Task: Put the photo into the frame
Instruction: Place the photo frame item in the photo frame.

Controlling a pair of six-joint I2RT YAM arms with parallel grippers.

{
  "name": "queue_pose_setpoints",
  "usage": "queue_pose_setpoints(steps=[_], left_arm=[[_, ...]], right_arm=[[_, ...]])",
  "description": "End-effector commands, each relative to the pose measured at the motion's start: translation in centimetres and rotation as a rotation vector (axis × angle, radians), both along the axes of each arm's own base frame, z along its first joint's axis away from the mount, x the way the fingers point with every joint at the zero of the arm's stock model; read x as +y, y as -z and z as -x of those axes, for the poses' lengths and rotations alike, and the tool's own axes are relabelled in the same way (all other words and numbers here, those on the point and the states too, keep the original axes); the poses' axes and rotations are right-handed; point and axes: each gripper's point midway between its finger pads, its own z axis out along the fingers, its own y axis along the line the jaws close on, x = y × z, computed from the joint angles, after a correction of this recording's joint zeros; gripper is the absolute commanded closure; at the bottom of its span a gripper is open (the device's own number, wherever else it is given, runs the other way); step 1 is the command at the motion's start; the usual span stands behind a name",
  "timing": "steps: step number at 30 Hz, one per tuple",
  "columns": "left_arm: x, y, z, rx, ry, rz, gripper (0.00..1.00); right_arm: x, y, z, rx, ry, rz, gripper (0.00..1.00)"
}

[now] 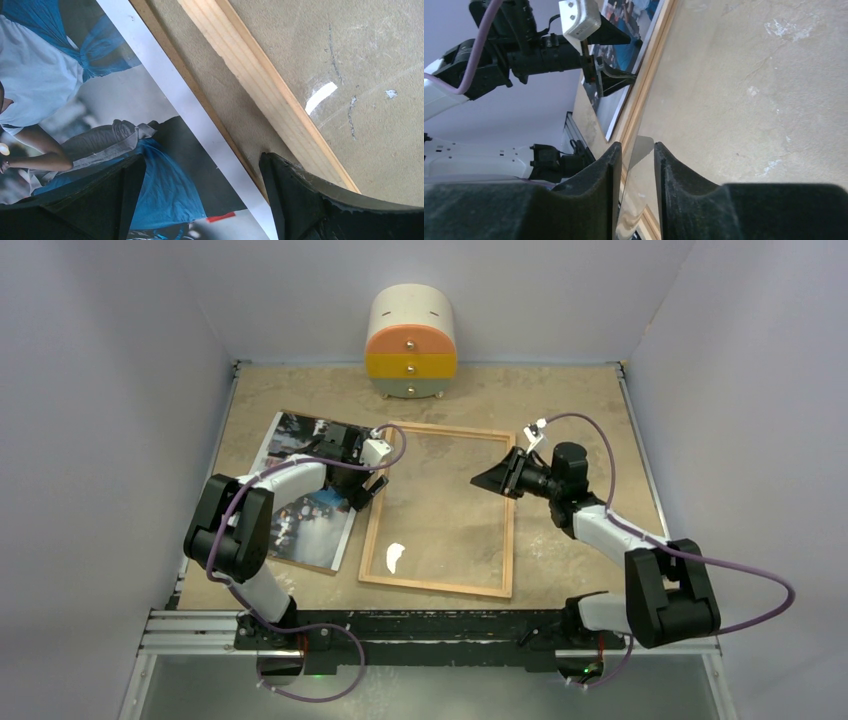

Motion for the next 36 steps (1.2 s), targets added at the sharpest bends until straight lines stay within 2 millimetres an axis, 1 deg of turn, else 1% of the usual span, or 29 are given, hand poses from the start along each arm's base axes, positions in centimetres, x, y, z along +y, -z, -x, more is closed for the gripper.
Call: queue_pose_setpoints(steps=[1,4,11,14,16,20,22,24,27,30,33,36], left_arm=[[0.4,0.9,0.9,0.026,0.015,-0.014,0.09],[0.5,0.9,0.9,0.023,0.016,-0.016,0.09],[0.5,0.8,0.9,0.022,0.017,-0.018,0.09],[0.6,0.7,0.8,0.016,0.015,-0.019,0.09],[0.5,0.7,0.8,0.017,0.016,-0.02,0.09],[0.5,0.7,0.8,0.018,0.014,-0.017,0.09],[0.5,0.7,0.9,0.021,0.016,-0.015,0.09],[0.5,0.7,1.0,0.021,0.016,-0.014,0.09],[0.5,0.7,1.0,0.02,0.017,-0.013,0.09],[0.5,0.7,1.0,0.02,0.017,-0.012,0.09],[0.4,0.6,0.9,0.018,0.017,-0.01,0.09],[0.4,0.6,1.0,0.02,0.017,-0.01,0.09]], right_arm=[[-0.4,1.1,-0.4,-0.004,0.021,0.041,0.63],[-0.5,1.5,-0.7,-0.009,0.023,0.06,0.52],[-0.9,2.9,-1.1,0.004,0.02,0.13,0.35],[-1.6,3.6,-1.3,0.011,0.039,0.187,0.25],[-1.9,4.1,-1.5,0.015,0.046,0.226,0.23],[-3.0,5.6,-2.1,0.053,0.085,0.312,0.25],[-3.3,6.0,-2.2,0.061,0.101,0.334,0.23],[-3.8,6.1,-2.2,0.067,0.12,0.359,0.2],[-4.3,6.3,-2.1,0.084,0.142,0.383,0.12],[-4.6,6.2,-2.6,0.075,0.159,0.397,0.05],[-4.5,6.2,-2.9,0.076,0.157,0.404,0.01],[-4.5,6.3,-3.0,0.079,0.157,0.407,0.01]])
